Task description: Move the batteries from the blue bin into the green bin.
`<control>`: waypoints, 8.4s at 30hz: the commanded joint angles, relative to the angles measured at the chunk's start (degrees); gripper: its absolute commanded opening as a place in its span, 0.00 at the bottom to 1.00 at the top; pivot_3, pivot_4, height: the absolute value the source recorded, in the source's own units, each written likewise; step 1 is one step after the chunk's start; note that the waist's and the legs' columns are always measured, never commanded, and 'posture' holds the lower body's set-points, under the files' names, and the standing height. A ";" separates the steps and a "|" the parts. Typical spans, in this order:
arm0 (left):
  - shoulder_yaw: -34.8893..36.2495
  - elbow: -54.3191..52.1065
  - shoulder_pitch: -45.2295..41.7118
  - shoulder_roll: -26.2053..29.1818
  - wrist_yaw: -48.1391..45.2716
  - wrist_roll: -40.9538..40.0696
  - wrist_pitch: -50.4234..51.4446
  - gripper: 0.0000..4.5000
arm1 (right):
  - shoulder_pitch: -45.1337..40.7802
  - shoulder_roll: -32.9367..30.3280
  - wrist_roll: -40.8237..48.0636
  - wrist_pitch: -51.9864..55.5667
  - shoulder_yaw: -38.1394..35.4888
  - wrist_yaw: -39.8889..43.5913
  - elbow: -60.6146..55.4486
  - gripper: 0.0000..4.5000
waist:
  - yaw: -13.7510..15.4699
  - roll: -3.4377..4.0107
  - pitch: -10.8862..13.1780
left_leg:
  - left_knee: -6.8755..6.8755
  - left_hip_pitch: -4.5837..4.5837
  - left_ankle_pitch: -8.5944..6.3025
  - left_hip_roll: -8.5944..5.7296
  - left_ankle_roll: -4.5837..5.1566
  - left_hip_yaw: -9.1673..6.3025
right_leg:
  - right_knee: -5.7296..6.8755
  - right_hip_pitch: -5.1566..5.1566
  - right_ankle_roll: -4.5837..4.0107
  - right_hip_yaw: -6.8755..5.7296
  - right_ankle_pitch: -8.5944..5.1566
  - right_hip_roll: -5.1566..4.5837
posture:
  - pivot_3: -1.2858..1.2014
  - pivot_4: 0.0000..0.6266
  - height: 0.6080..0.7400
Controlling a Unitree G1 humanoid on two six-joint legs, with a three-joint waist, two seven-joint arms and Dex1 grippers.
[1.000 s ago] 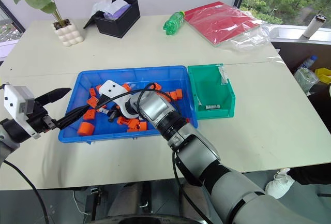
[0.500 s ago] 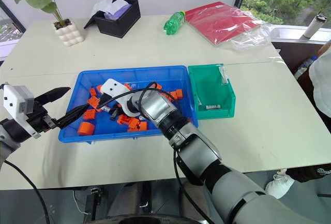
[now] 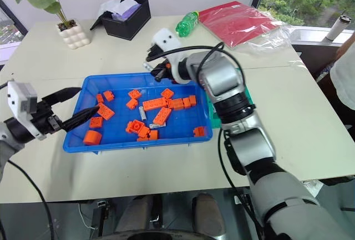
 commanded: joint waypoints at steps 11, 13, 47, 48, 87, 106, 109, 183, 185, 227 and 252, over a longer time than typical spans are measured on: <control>-7.24 7.80 -10.63 -2.13 -2.84 0.23 -1.48 1.00 | 9.19 -22.10 4.29 9.49 -6.77 0.44 -15.72 0.01 | 1.18 -0.03 0.02 | 0.08 -0.06 0.00 0.00 0.04 0.04 | -0.02 0.00 0.01 0.00 0.00 0.06 | 0.52 0.24 1.00; -7.68 8.24 -10.94 -2.52 -2.95 0.58 -1.82 1.00 | 10.39 -23.55 4.80 10.58 -7.73 -0.10 -17.24 0.01 | 1.09 -0.04 0.03 | 0.09 -0.07 0.00 0.01 0.05 0.04 | -0.03 0.00 0.01 0.00 0.00 0.07 | 0.52 0.24 1.00; -9.62 10.86 -11.41 0.66 -7.49 3.65 -1.45 1.00 | 14.69 -26.25 6.83 5.71 -8.78 -8.92 -21.15 0.98 | 1.08 -0.04 0.05 | 0.19 -0.06 0.07 0.02 0.11 0.04 | 0.00 0.04 0.02 0.01 0.00 0.15 | 0.52 0.24 1.00; -9.70 10.90 -11.02 1.16 -7.91 3.84 -1.25 1.00 | 12.83 -24.86 7.35 6.11 -8.64 -9.11 -20.93 0.98 | 1.03 -0.05 0.05 | 0.18 -0.06 0.07 0.03 0.10 0.03 | 0.01 0.03 0.02 0.01 0.00 0.16 | 0.52 0.24 1.00; -7.25 1.15 -1.91 0.16 -1.98 3.57 -0.98 1.00 | 8.33 15.91 15.30 18.35 0.79 -18.06 -6.27 0.98 | 1.09 -0.08 0.03 | 0.29 -0.16 0.07 0.02 0.10 -0.03 | 0.21 -0.07 0.03 0.01 0.00 0.13 | 0.52 0.24 1.00; -6.61 -1.46 0.05 -3.54 2.27 3.92 -2.93 1.00 | 5.86 16.71 11.89 11.36 2.29 -17.74 7.91 0.98 | 1.08 -0.08 0.03 | 0.28 -0.15 0.07 0.02 0.10 -0.02 | 0.22 -0.08 0.03 0.01 0.00 0.13 | 0.52 0.24 1.00; -6.50 -1.62 0.29 -3.72 2.66 3.86 -3.06 1.00 | 5.47 17.40 11.29 10.66 2.73 -17.43 8.83 0.98 | 1.09 -0.08 0.03 | 0.28 -0.16 0.07 0.02 0.10 -0.02 | 0.22 -0.07 0.03 0.01 0.00 0.13 | 0.52 0.24 1.00; -12.64 10.00 -15.02 -4.50 -5.76 3.18 -2.85 1.00 | -1.45 -10.00 18.08 33.04 -21.78 -20.45 -18.62 0.98 | 1.12 -0.02 0.09 | 0.09 -0.17 0.34 0.08 -0.14 0.01 | 0.17 -0.16 0.03 0.07 0.00 0.26 | 0.52 0.24 1.00; -12.69 9.91 -14.89 -4.65 -5.54 3.23 -2.90 1.00 | -1.16 -11.16 21.95 30.89 -19.36 -15.36 -22.17 0.98 | 1.53 -0.05 0.07 | 0.05 -0.18 0.43 0.09 -0.31 -0.04 | 0.20 -0.15 0.02 0.03 0.00 0.26 | 0.52 0.24 1.00; -9.23 1.06 -7.84 -5.52 2.42 -0.30 -0.05 1.00 | 3.99 -13.95 -31.79 -113.49 19.02 10.62 29.49 0.98 | 2.44 -0.07 0.14 | 1.01 -0.23 0.25 0.03 -0.01 -0.05 | 0.09 0.26 0.27 0.01 0.11 0.16 | 0.52 0.24 1.00; -8.00 -0.17 -6.50 -5.79 4.46 -0.58 -0.04 1.00 | 0.87 -11.42 -36.71 -115.45 20.03 3.07 34.95 0.00 | 2.47 -0.07 0.14 | 1.00 -0.21 0.27 0.03 -0.04 -0.07 | 0.14 0.27 0.27 0.01 0.11 0.17 | 0.52 0.24 1.00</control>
